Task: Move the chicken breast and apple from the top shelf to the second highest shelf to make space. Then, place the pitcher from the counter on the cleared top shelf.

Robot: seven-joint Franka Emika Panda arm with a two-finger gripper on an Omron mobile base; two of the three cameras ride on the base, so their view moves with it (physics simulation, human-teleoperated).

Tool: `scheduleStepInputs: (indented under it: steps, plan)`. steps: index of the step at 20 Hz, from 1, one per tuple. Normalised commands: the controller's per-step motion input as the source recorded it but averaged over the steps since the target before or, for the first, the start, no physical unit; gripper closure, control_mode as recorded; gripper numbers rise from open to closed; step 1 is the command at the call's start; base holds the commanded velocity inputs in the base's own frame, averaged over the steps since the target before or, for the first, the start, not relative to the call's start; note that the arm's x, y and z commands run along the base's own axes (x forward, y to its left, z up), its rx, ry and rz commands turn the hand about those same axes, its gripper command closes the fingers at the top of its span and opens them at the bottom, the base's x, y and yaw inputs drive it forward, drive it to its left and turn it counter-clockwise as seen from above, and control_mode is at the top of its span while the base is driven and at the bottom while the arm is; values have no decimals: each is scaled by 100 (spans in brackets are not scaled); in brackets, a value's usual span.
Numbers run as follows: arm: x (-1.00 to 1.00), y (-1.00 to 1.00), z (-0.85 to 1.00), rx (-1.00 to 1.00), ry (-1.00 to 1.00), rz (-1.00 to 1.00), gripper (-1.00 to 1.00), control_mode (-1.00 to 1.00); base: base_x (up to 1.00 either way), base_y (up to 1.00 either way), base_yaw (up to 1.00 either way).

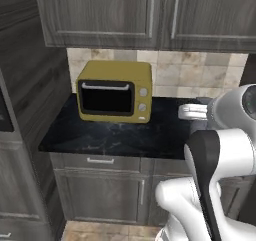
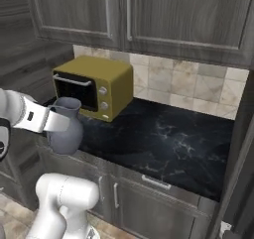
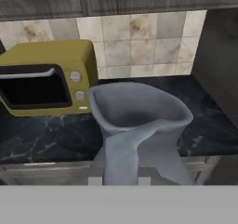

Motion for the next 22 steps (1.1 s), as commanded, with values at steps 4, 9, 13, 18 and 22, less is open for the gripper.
scheduleStepInputs:
  steps: [4, 9, 13, 18, 22]
  plan:
    - [0, 0, 0, 0, 0, 0, 100, 100, -76, 8, -45]
    - [0, 0, 0, 0, 0, 0, 100, 100, -54, 0, -53]
    - [0, 0, 0, 0, 0, 0, 100, 100, -47, 0, -56]
    - [0, 0, 0, 0, 0, 0, 100, 100, -41, -3, -56]
    - [0, 0, 0, 0, 0, 0, 100, 100, -18, -22, -52]
